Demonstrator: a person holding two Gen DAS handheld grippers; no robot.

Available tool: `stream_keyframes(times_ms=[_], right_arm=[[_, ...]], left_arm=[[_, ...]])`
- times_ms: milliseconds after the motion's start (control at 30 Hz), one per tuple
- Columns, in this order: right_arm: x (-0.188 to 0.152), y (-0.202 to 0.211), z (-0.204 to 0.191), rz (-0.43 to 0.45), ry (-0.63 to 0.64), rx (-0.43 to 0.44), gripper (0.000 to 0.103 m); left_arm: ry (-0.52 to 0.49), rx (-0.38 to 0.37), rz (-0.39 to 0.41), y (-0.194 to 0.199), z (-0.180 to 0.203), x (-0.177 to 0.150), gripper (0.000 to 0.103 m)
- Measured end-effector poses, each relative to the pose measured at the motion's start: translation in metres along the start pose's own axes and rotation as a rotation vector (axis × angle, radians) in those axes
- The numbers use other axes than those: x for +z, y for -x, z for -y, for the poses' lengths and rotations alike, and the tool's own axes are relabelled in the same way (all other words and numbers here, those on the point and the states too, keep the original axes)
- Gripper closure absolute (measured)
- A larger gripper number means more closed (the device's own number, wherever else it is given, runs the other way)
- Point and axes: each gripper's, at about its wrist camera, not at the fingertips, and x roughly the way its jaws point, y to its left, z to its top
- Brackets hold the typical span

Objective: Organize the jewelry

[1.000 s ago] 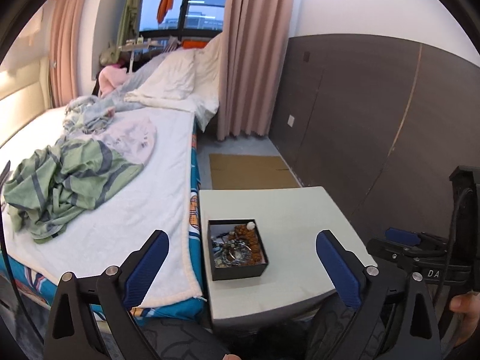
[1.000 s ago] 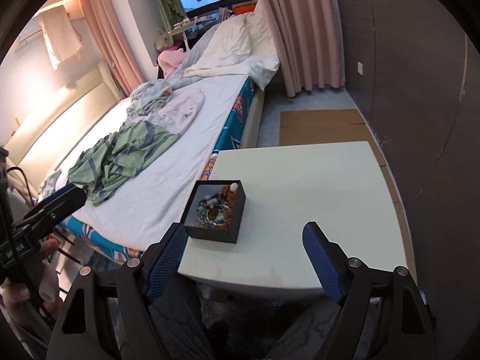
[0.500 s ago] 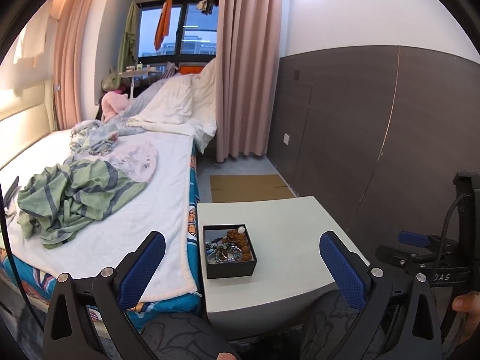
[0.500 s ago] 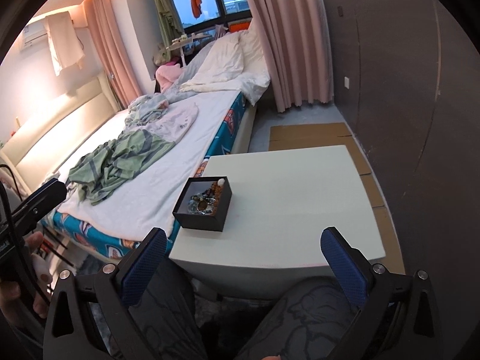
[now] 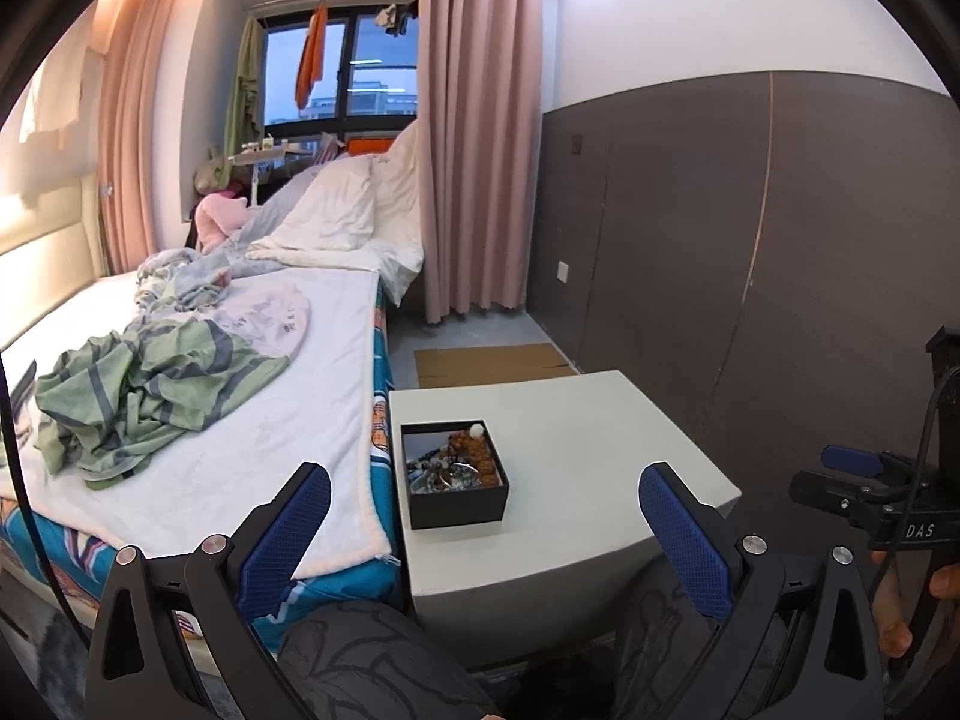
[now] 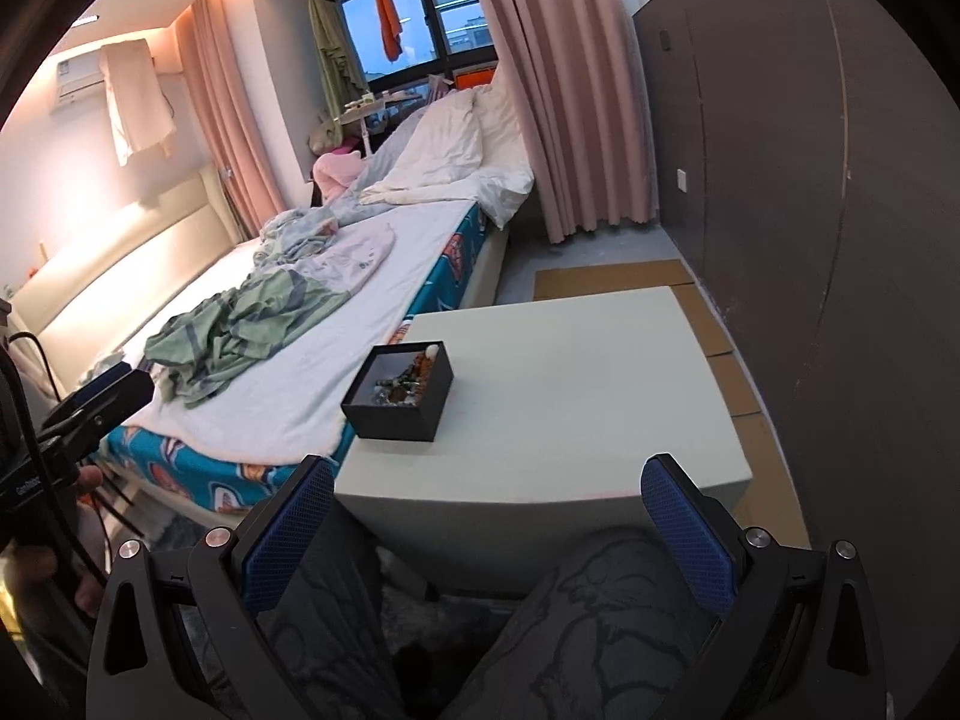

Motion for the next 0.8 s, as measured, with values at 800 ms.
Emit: stream_keyframes(times_ms=[800], right_arm=[[-0.0021,-0.0019,-0.0022,0.007,-0.014,-0.052,0.0]], left_arm=[[0.012,0.025,0.009,0.0041,-0.0019,-0.0029,0.0]])
